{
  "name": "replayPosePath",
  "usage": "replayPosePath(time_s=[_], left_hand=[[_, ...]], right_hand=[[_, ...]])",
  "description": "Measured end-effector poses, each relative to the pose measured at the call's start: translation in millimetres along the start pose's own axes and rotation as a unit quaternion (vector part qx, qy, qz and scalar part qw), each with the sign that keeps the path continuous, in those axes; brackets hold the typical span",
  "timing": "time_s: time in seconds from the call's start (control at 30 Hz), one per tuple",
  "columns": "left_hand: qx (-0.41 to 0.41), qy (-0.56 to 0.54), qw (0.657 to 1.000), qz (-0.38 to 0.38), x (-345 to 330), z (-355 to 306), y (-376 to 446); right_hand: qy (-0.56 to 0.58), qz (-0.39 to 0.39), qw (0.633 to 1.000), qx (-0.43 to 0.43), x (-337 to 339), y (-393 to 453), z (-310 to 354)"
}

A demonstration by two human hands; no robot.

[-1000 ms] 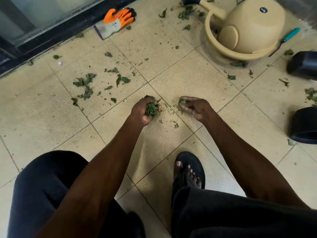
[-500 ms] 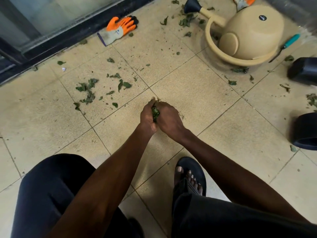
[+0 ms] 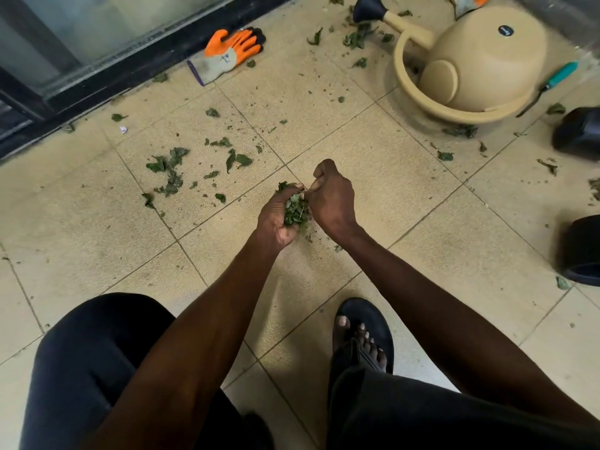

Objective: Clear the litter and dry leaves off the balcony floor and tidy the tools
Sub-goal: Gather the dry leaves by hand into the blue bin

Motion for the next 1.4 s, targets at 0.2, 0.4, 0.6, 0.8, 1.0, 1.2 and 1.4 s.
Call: replayPosePath(time_s=[0.2,0.4,0.6,0.8,1.0,1.2,1.4], left_hand=[[0.018,0.013,1.000,-0.012,7,-8,3],[0.046,-0.039,0.998,-0.006,-2,-8,-1],[0.026,-0.074,0.997,0.008,-2,-18,1],[0.024,-0.080,0.996,-0.017,9,-21,3],[0.008,-0.077,0.997,-0.026,13,-27,1],[-0.002,-0.087,0.995,-0.047,23,-31,4],[0.004,-0.084,0.995,-0.047,25,-34,2]], right_hand=[[0.013,0.024,0.999,-0.038,-6,5,-11],[0.280,0.111,0.942,-0.148,10,-5,-46],[-0.075,0.052,0.986,-0.138,-5,-49,-125],[-0.201,0.180,0.963,0.018,-65,-63,-91],[-0.113,0.023,0.968,-0.224,-30,-99,-117],[-0.181,0.063,0.960,-0.206,-74,-118,-95],[-0.163,0.089,0.982,-0.014,-77,-73,-70]])
Point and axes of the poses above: each hand's wrist, its own y-axis towards the middle knuckle, its own x-axis out of the back of the hand, z = x × y, the point moved 8 cm from there along y, towards the middle knuckle, and after that the axes turned 4 degrees about -z, right-handed, at the moved point
